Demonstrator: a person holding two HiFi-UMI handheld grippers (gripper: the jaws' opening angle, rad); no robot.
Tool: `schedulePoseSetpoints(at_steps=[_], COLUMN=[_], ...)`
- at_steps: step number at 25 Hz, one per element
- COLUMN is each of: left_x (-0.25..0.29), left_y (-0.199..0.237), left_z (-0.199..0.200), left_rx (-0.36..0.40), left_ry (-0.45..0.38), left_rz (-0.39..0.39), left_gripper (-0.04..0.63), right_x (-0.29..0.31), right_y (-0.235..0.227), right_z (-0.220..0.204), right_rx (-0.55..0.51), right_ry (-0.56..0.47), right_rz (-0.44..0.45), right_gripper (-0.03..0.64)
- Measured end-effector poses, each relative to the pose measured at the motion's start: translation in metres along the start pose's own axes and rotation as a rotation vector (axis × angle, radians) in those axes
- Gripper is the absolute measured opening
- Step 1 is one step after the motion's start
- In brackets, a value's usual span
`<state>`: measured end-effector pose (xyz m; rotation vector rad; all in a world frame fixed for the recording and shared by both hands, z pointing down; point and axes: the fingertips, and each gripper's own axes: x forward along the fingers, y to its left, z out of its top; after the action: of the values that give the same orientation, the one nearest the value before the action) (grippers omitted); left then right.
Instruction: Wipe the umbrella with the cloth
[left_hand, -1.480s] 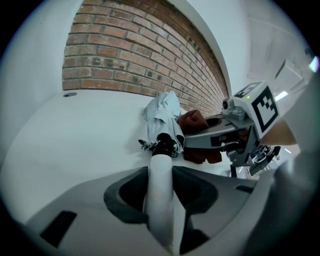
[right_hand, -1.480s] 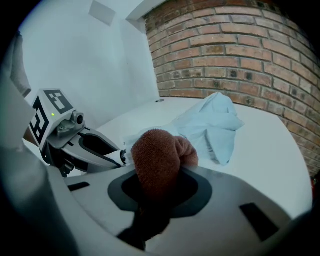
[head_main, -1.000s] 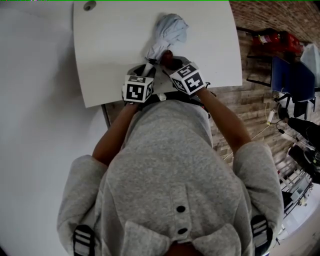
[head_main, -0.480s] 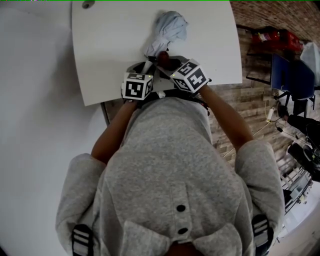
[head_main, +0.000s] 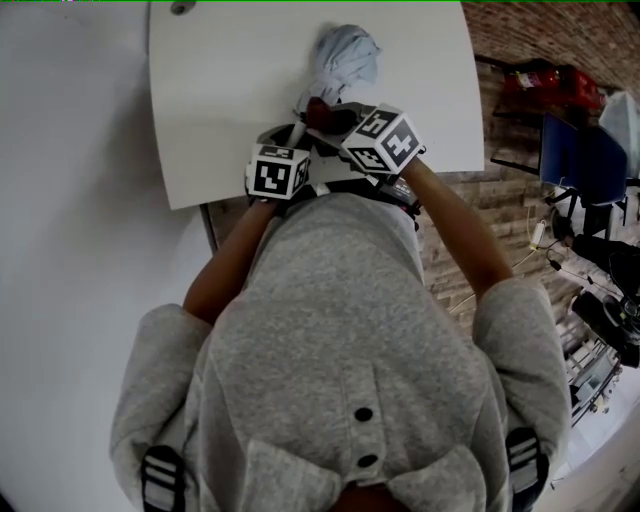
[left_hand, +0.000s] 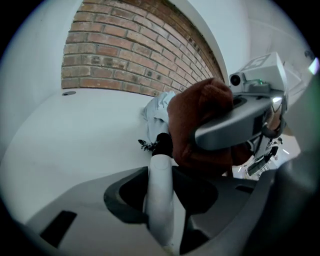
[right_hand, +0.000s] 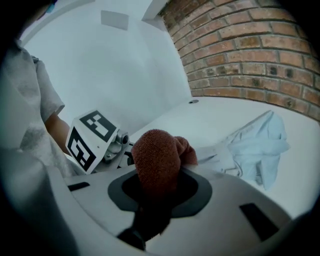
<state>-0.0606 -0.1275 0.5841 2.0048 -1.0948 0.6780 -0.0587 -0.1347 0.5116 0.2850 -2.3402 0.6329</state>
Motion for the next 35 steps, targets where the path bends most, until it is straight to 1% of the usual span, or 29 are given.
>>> schedulePoseSetpoints(at_steps=[3,6,10,19,24,28,35], left_x=[0.000,-0.001,-0.004,-0.005,-0.005,-0.006,0.000], left_y=[-0.002,-0.002,-0.005,-0.004,-0.002,-0.002,0.000], left_z=[0.003,0.003,0.005,0.006,0.005,0.007,0.002], left_rx=[0.002,0.001,-0.005,-0.007,-0.008,-0.006,0.000], left_ry=[-0.004,-0.005,-0.008,-0.009,-0.008,-0.006,-0.009], left_rz=[-0.002,-0.004,-0.006,-0.010,-0.012,-0.010,-0.004], left_gripper=[0.155,0.155,0.155,0.155,0.155,0.155,0.155], right_x=[0.001,0.003,0.006,0.003,-0.003,-0.015,-0.037], right_y=[-0.006,-0.008,-0.021,-0.063,-0.077,-0.098,-0.133], right_z=[0.015,0.028,0.039,0.047,0.054,0.064,0.071], right_rx=[-0.015,-0.053,-0.084,-0.197,-0.248,-0.312,-0.284], right_ry=[-0.007,-0.002,0.018,0.116,0.142,0.157,0.140], right_rz=[0.004,0.008,-0.013,-0.143,-0.205,-0.282,-0.357], right_gripper=[0.100,0.100,0.100,0.100,0.100,0.100,0.100])
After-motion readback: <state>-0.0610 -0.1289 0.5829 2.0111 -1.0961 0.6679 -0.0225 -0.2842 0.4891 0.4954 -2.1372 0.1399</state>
